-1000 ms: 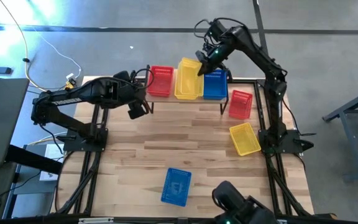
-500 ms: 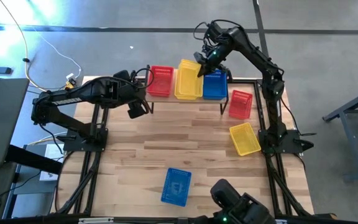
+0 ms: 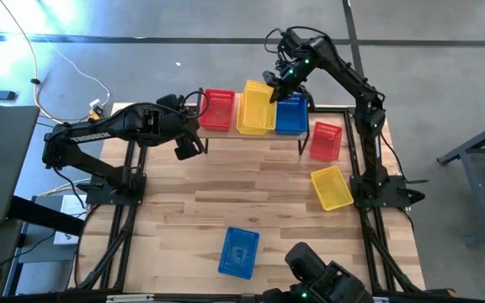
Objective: Stack baskets on shelf by color
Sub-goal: Stack the left yellow basket on top of the yellow basket on the shelf
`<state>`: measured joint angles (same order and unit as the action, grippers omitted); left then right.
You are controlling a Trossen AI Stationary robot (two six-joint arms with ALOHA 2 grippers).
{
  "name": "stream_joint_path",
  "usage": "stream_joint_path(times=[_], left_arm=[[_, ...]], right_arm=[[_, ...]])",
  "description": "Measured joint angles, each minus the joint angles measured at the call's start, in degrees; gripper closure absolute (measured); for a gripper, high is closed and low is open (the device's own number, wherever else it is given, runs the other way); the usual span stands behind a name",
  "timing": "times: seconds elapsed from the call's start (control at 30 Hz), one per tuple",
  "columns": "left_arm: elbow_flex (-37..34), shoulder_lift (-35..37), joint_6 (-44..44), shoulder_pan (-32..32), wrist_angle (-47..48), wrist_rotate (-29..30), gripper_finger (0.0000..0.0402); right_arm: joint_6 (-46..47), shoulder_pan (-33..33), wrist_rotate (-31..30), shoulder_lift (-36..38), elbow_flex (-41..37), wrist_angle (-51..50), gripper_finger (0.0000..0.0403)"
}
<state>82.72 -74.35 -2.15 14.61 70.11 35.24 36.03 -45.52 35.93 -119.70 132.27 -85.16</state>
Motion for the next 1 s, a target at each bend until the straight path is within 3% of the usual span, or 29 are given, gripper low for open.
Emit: stream_joint_path(times=[1.0], left_arm=[[0.00, 0.00, 0.00, 0.00, 0.07, -0.09, 0.0202]], right_arm=[[-2.91, 0.02, -1.89, 0.02, 0.00, 0.26, 0.0402]])
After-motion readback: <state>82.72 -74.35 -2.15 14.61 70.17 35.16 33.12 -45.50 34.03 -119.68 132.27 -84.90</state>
